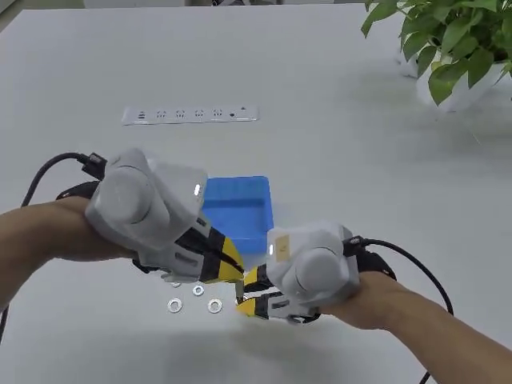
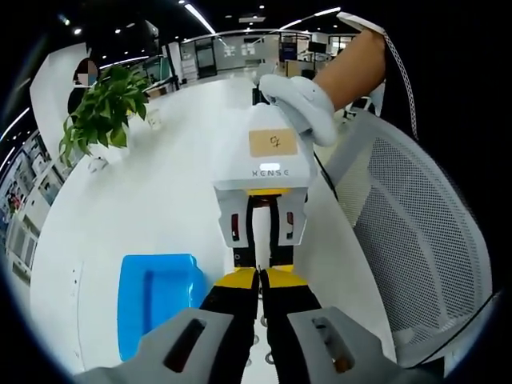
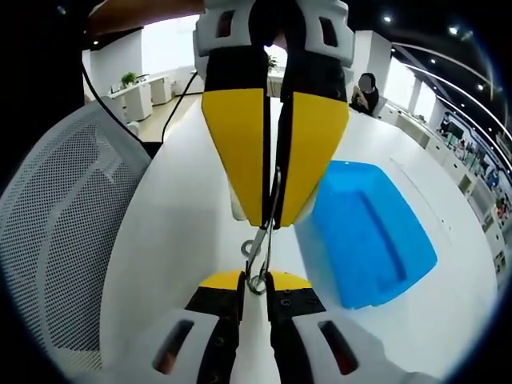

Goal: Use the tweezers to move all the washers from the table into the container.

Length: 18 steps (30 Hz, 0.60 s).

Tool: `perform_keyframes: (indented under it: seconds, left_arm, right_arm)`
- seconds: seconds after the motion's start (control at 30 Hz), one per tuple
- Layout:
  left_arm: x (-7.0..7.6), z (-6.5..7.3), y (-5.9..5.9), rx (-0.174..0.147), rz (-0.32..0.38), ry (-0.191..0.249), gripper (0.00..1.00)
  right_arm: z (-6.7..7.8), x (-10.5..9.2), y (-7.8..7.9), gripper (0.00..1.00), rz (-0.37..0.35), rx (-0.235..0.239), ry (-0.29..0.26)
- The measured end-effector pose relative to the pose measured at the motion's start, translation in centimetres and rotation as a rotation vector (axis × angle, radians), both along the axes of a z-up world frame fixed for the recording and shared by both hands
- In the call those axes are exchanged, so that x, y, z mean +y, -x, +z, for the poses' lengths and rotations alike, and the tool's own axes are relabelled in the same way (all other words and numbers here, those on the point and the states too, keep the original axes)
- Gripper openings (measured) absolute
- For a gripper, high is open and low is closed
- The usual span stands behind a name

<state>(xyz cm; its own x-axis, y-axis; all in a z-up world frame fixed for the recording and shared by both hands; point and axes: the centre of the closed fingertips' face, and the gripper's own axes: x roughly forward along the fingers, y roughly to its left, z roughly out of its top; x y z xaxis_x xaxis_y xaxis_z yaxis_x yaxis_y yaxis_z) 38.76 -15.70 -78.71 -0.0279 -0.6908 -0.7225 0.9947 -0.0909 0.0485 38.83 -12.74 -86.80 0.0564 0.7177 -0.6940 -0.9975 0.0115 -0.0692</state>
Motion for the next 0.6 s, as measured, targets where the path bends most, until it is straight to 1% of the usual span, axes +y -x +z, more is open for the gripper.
perform_keyframes:
  seconds: [0.17,0.27,0.6]
  left_arm:
    - [-0.02,-0.06,0.12,0.003,-0.002,-0.003,0.05]
    - [0.09,-0.12,0.16,0.005,-0.002,-0.007,0.05]
    - [0.33,-0.30,0.03,-0.005,-0.011,-0.020,0.05]
  right_arm:
    - [-0.03,0.00,0.00,0.13,-0.006,0.004,0.001]
    - [-0.03,0.04,-0.03,0.11,-0.018,0.016,0.005]
    - [-0.01,0.05,-0.05,0.09,-0.026,0.023,0.011]
